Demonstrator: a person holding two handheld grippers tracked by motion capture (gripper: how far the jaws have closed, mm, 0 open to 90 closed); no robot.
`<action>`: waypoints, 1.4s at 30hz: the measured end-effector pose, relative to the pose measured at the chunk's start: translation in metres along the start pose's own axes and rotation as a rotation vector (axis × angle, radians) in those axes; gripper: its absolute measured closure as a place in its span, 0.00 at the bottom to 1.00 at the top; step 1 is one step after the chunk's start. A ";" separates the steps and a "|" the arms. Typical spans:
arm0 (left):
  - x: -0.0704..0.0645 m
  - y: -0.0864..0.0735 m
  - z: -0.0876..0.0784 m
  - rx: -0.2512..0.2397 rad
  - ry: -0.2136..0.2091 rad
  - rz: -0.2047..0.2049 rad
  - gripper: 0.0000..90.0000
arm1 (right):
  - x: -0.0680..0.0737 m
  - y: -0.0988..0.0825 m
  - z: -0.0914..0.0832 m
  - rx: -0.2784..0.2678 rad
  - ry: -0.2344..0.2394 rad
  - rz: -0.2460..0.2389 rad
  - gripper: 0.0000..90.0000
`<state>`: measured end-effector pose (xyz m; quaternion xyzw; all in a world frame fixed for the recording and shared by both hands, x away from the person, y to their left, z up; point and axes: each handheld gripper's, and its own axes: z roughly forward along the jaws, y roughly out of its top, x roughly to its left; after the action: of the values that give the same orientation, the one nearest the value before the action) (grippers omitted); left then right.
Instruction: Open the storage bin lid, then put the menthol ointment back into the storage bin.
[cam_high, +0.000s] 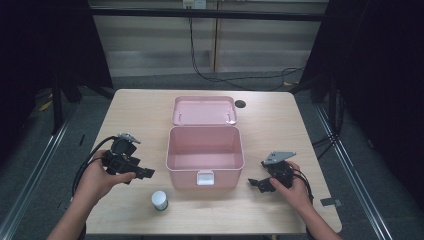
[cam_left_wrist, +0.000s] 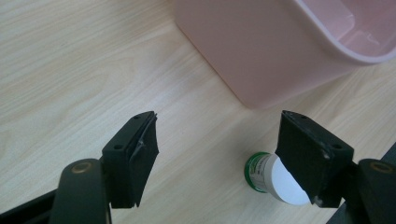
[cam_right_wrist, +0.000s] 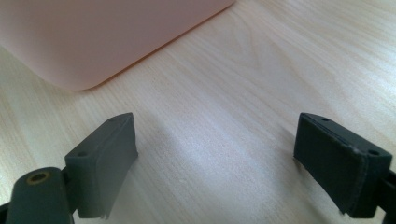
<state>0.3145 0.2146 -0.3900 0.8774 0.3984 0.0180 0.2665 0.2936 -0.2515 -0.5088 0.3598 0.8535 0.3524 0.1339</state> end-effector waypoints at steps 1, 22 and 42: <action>-0.001 -0.001 0.000 -0.003 -0.003 -0.001 0.32 | 0.000 0.000 0.000 -0.004 -0.003 -0.002 0.14; -0.022 -0.007 0.012 0.032 -0.052 0.049 0.31 | 0.000 -0.004 0.000 -0.031 0.000 0.005 0.13; -0.034 -0.022 0.031 0.079 -0.099 0.052 0.31 | 0.000 -0.004 0.000 -0.031 0.000 0.006 0.13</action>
<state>0.2840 0.1878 -0.4212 0.8972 0.3622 -0.0341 0.2503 0.2914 -0.2540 -0.5118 0.3601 0.8470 0.3659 0.1382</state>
